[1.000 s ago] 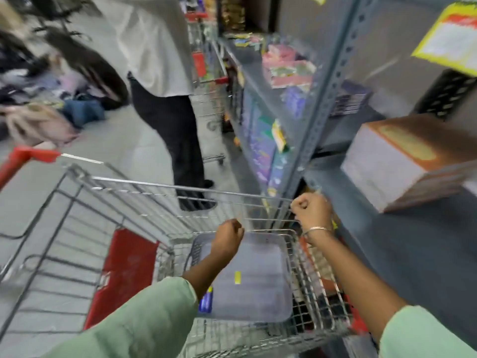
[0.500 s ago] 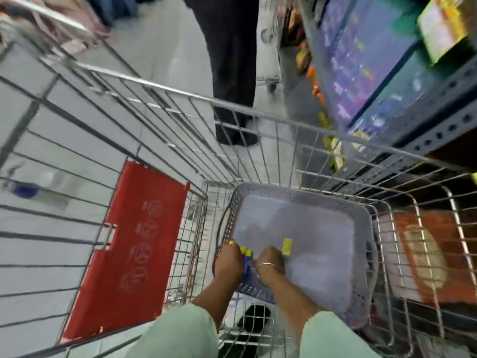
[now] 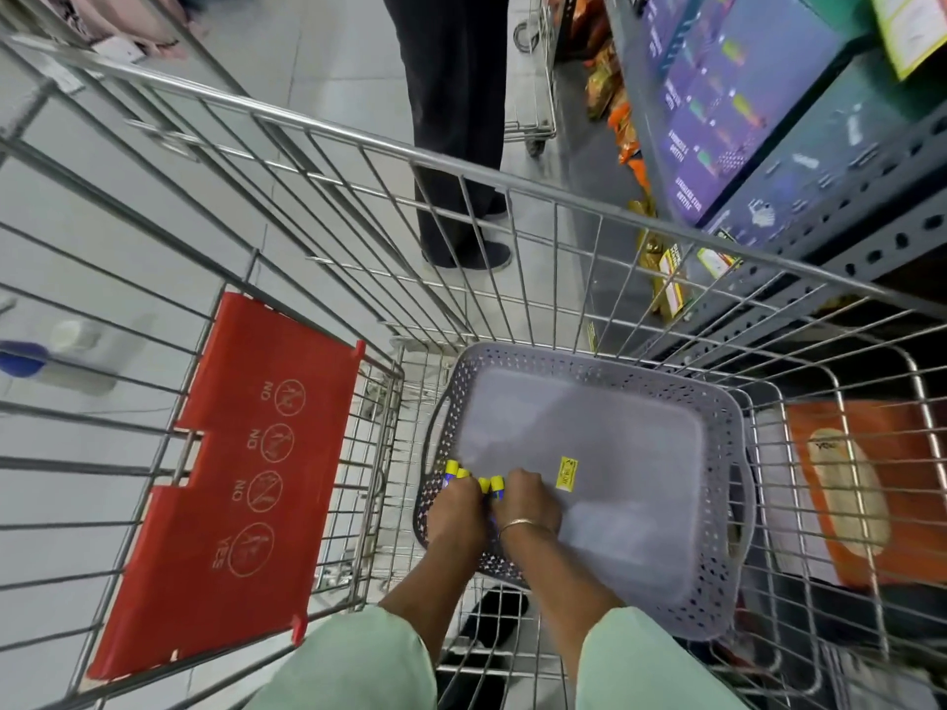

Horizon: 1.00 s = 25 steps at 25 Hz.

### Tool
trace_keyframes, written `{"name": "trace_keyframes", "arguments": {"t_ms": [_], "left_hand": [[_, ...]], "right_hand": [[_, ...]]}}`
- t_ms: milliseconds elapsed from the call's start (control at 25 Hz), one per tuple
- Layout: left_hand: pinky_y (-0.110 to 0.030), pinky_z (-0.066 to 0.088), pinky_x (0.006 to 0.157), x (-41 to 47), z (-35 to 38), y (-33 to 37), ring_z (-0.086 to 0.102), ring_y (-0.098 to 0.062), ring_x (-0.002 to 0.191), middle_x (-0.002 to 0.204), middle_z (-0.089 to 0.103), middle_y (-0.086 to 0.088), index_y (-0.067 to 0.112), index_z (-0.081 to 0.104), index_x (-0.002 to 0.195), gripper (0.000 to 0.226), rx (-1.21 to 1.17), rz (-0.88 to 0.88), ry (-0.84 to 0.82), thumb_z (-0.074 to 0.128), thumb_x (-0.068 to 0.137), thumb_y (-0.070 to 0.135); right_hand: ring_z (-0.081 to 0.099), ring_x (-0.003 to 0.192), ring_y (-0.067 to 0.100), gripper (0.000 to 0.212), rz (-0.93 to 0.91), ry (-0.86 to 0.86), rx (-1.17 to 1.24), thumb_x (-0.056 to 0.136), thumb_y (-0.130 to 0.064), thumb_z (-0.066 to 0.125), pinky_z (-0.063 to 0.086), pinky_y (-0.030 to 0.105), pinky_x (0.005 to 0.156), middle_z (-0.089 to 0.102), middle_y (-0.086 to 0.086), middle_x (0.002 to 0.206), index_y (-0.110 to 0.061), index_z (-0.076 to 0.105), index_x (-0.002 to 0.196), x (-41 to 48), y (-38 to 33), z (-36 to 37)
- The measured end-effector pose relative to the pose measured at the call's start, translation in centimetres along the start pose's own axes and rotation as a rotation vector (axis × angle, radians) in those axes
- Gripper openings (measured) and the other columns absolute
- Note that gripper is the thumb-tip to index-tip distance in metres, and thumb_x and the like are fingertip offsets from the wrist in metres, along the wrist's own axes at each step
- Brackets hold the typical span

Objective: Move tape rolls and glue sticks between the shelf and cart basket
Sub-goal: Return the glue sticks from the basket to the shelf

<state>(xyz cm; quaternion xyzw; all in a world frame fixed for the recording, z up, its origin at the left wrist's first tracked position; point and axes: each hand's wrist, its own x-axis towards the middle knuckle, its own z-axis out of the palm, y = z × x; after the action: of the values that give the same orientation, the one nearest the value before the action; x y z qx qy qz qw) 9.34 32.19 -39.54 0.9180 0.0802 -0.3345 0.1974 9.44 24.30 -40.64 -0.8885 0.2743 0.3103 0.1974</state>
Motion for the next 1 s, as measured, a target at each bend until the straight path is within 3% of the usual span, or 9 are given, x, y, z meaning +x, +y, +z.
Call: {"name": "trace_keyframes", "arguments": {"t_ms": [200, 320, 400, 480, 600, 680, 760, 880, 1000], "left_hand": [[-0.041, 0.047, 0.072, -0.9, -1.3, 0.9, 0.063, -0.039, 0.093, 0.099, 0.066, -0.027, -0.004, 0.062, 0.089, 0.032, -0.069, 0.064, 0.087, 0.055, 0.092, 0.027], [-0.043, 0.047, 0.069, -2.9, -4.6, 4.1, 0.063, -0.04, 0.089, 0.095, 0.067, -0.028, -0.005, 0.063, 0.088, 0.024, -0.077, 0.188, 0.168, 0.061, 0.087, 0.019], [-0.043, 0.047, 0.069, -5.1, -7.0, 7.6, 0.063, -0.04, 0.088, 0.093, 0.068, -0.025, -0.002, 0.064, 0.087, 0.019, -0.145, 0.313, 0.227, 0.063, 0.085, 0.017], [-0.043, 0.047, 0.069, -8.4, -9.3, 12.0, 0.062, -0.038, 0.085, 0.09, 0.067, -0.021, 0.002, 0.064, 0.085, 0.013, -0.293, 0.477, 0.282, 0.064, 0.084, 0.015], [-0.041, 0.042, 0.066, -14.1, -11.6, 18.5, 0.059, -0.034, 0.075, 0.076, 0.061, -0.017, 0.003, 0.06, 0.076, 0.011, -0.425, 0.794, 0.344, 0.068, 0.081, 0.01], [-0.026, 0.031, 0.06, -19.4, -12.1, 23.7, 0.054, -0.028, 0.069, 0.069, 0.053, -0.007, 0.005, 0.059, 0.071, 0.014, -0.432, 1.038, 0.342, 0.069, 0.079, 0.008], [-0.022, 0.029, 0.058, -25.2, -11.8, 28.7, 0.054, -0.025, 0.068, 0.069, 0.052, -0.003, 0.008, 0.062, 0.074, 0.009, -0.502, 1.217, 0.272, 0.071, 0.077, 0.006], [-0.03, 0.04, 0.068, -35.0, -8.0, 34.4, 0.061, -0.03, 0.074, 0.076, 0.063, -0.015, 0.005, 0.065, 0.076, 0.007, -0.503, 1.485, 0.142, 0.07, 0.073, 0.005], [-0.047, 0.054, 0.073, -44.2, -1.5, 36.2, 0.062, -0.034, 0.074, 0.075, 0.061, -0.012, 0.004, 0.063, 0.074, 0.007, -0.537, 1.607, -0.2, 0.069, 0.075, 0.001]], "right_hand": [[0.063, 0.111, 0.034, 0.024, -0.018, 0.098, 0.058, 0.089, -0.02, 0.058, 0.052, 0.037, 0.088, 0.068, 0.017, 0.116, -0.007, 0.066, 0.107, -0.9, 1.2, -3.8], [0.064, 0.101, 0.037, 0.019, -0.071, 0.239, 0.249, 0.085, -0.019, 0.061, 0.051, 0.037, 0.073, 0.069, 0.022, 0.106, -0.004, 0.064, 0.097, -3.5, 1.2, -10.0], [0.062, 0.087, 0.036, 0.006, -0.147, 0.372, 0.369, 0.083, -0.016, 0.061, 0.039, 0.034, 0.061, 0.069, 0.022, 0.095, -0.011, 0.06, 0.08, -6.3, 1.6, -15.1], [0.054, 0.071, 0.03, 0.017, -0.195, 0.55, 0.493, 0.08, -0.013, 0.062, 0.035, 0.032, 0.058, 0.066, 0.022, 0.082, -0.017, 0.049, 0.07, -10.0, 3.2, -20.5], [0.05, 0.063, 0.025, 0.022, -0.253, 0.857, 0.655, 0.076, -0.007, 0.066, 0.041, 0.037, 0.06, 0.057, 0.012, 0.063, -0.015, 0.049, 0.065, -16.4, 7.2, -27.5], [0.06, 0.065, 0.03, 0.01, -0.2, 1.066, 0.713, 0.077, -0.006, 0.067, 0.048, 0.038, 0.064, 0.065, 0.014, 0.066, -0.009, 0.06, 0.071, -21.2, 11.9, -31.4], [0.066, 0.07, 0.036, 0.006, -0.116, 1.262, 0.772, 0.077, -0.004, 0.067, 0.054, 0.044, 0.068, 0.071, 0.022, 0.074, 0.0, 0.064, 0.081, -25.9, 17.0, -33.9], [0.063, 0.066, 0.031, 0.007, 0.089, 1.506, 0.808, 0.076, 0.0, 0.067, 0.05, 0.041, 0.07, 0.068, 0.022, 0.073, 0.0, 0.062, 0.082, -33.6, 25.9, -34.5], [0.059, 0.064, 0.025, 0.007, 0.306, 1.682, 0.8, 0.076, 0.0, 0.066, 0.052, 0.044, 0.067, 0.065, 0.018, 0.07, 0.0, 0.062, 0.081, -41.7, 34.0, -32.0]]}}
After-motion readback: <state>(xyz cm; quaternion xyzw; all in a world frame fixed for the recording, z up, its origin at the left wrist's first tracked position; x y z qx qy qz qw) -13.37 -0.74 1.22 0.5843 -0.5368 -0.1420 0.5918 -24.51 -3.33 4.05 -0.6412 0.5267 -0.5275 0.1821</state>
